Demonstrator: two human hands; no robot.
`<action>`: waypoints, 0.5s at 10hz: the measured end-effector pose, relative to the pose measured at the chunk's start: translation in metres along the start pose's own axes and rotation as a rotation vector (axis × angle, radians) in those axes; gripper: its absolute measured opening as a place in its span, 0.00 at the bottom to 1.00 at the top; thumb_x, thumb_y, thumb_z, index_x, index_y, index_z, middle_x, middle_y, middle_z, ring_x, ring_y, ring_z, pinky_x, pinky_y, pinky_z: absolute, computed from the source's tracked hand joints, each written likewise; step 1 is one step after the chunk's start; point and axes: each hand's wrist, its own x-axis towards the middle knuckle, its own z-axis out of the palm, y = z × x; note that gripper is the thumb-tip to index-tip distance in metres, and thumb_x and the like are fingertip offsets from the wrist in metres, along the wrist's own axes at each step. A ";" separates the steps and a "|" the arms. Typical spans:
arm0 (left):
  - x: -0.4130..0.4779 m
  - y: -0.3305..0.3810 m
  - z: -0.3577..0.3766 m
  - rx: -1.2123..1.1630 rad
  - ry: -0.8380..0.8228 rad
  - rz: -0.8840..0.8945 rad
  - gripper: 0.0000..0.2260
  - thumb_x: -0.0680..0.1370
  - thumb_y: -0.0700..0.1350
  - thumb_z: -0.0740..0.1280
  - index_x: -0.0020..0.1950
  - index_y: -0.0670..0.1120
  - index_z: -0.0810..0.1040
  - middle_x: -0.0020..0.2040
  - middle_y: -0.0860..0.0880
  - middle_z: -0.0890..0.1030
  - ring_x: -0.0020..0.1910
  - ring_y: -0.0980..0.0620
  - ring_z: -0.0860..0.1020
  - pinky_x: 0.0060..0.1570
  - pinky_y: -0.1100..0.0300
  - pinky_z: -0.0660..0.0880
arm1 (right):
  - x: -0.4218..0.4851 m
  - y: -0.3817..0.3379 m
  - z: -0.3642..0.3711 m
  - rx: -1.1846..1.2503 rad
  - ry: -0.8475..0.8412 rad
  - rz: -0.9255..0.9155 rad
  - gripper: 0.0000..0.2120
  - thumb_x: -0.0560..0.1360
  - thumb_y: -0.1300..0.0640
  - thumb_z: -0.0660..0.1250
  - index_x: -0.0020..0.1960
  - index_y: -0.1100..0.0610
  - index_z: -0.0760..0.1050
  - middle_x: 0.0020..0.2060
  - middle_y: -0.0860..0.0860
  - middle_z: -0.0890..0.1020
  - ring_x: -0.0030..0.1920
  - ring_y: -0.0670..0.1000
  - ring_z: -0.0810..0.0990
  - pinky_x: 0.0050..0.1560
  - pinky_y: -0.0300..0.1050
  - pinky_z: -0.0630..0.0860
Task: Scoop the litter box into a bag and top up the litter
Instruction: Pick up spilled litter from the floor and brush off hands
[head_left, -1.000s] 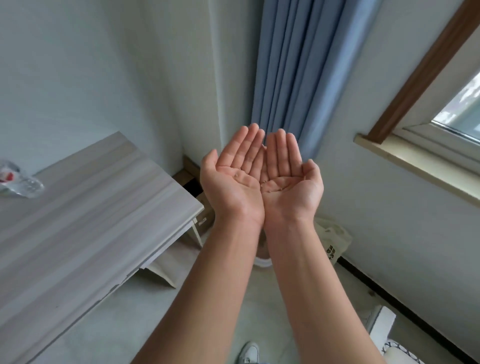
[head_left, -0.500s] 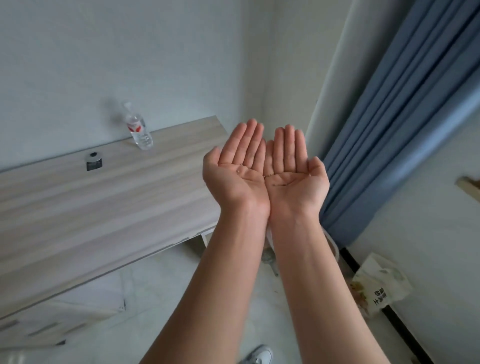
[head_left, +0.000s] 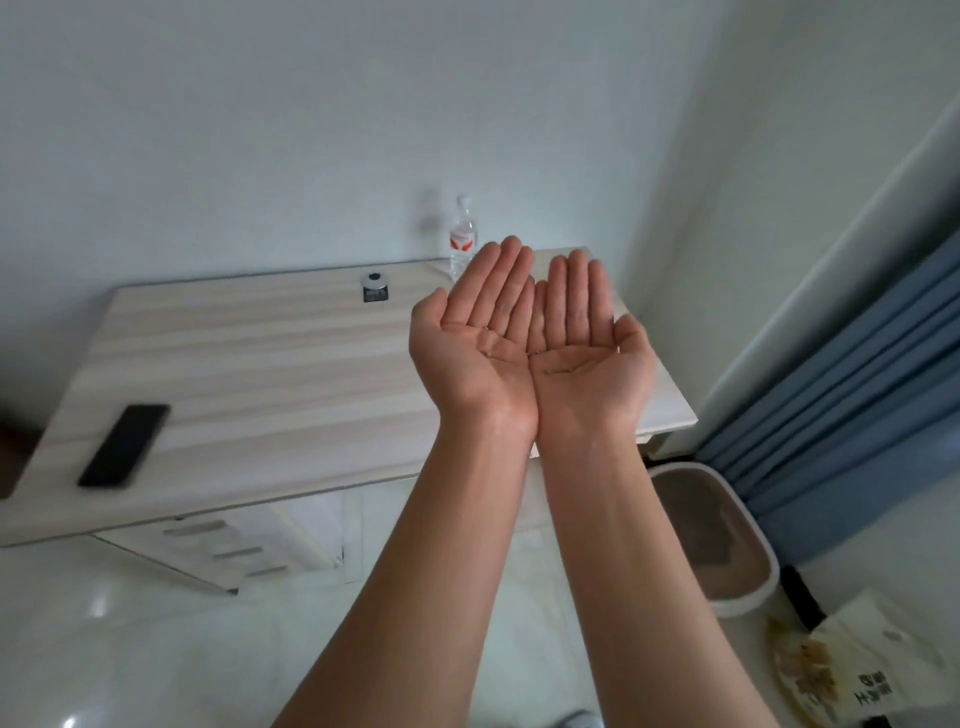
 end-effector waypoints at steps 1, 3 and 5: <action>-0.004 0.048 -0.015 -0.006 0.014 0.096 0.23 0.82 0.47 0.49 0.58 0.35 0.79 0.56 0.39 0.83 0.58 0.44 0.81 0.68 0.50 0.70 | -0.013 0.048 0.021 0.015 -0.075 0.071 0.22 0.80 0.47 0.57 0.65 0.60 0.76 0.65 0.56 0.79 0.70 0.56 0.75 0.76 0.55 0.63; -0.012 0.128 -0.046 -0.038 0.080 0.292 0.23 0.82 0.47 0.49 0.59 0.36 0.79 0.57 0.40 0.83 0.58 0.44 0.81 0.67 0.50 0.71 | -0.026 0.134 0.048 -0.007 -0.139 0.273 0.26 0.81 0.45 0.57 0.72 0.61 0.71 0.70 0.57 0.75 0.73 0.58 0.71 0.77 0.57 0.60; -0.014 0.158 -0.071 -0.076 0.203 0.463 0.22 0.81 0.48 0.50 0.59 0.36 0.79 0.56 0.40 0.83 0.57 0.45 0.82 0.67 0.51 0.72 | -0.043 0.182 0.059 -0.049 -0.181 0.478 0.24 0.81 0.46 0.55 0.68 0.61 0.74 0.67 0.57 0.78 0.70 0.56 0.74 0.76 0.56 0.62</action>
